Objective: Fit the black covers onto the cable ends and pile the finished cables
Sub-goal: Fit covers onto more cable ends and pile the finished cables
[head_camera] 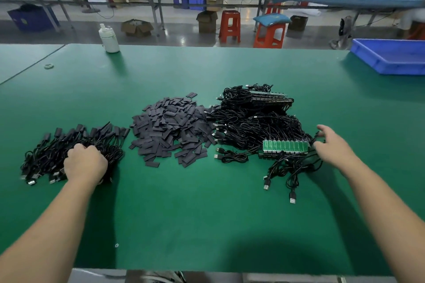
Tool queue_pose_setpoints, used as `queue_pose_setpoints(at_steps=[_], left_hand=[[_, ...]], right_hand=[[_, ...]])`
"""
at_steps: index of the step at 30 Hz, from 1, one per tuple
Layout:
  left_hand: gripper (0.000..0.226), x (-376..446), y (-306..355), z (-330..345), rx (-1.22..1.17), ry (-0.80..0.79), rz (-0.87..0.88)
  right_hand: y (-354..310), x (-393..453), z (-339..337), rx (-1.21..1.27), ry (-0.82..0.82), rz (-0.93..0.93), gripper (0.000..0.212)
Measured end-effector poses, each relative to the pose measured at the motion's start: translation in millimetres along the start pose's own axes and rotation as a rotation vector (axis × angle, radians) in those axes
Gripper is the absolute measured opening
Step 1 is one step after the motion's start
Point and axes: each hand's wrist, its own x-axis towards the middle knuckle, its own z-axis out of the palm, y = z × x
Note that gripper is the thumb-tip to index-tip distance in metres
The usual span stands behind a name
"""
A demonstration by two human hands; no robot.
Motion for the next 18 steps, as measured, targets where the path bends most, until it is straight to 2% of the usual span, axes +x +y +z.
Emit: queue_pose_setpoints(at_steps=[2,4,6,9,13,14,16,18], left_hand=[[0.028,-6,10,-5,0.057,0.053,0.001],[0.032,-12,25,-8,0.031,0.121,0.063],[0.036,-22,46,-10,-0.013,0.165,0.188],[0.036,-41,85,-12,-0.093,0.167,0.378],[0.034,-77,142,-13,-0.238,0.120,0.589],[0.033,-86,154,-13,-0.263,0.105,0.631],[0.031,-106,177,-12,-0.302,0.072,0.718],[0.033,-125,197,-12,-0.325,0.021,0.824]], right_hand=[[11,4,1,-0.091,-0.098,-0.020,0.055],[19,7,1,-0.158,-0.074,-0.054,0.040],[21,6,-4,-0.092,-0.030,-0.066,0.028],[20,4,-16,0.027,-0.069,-0.093,0.026],[31,3,-29,0.254,-0.313,-0.019,0.021],[36,3,-31,0.285,-0.357,0.015,0.026],[45,4,-32,0.292,-0.356,0.080,0.039],[55,4,-31,0.373,-0.357,0.134,0.040]])
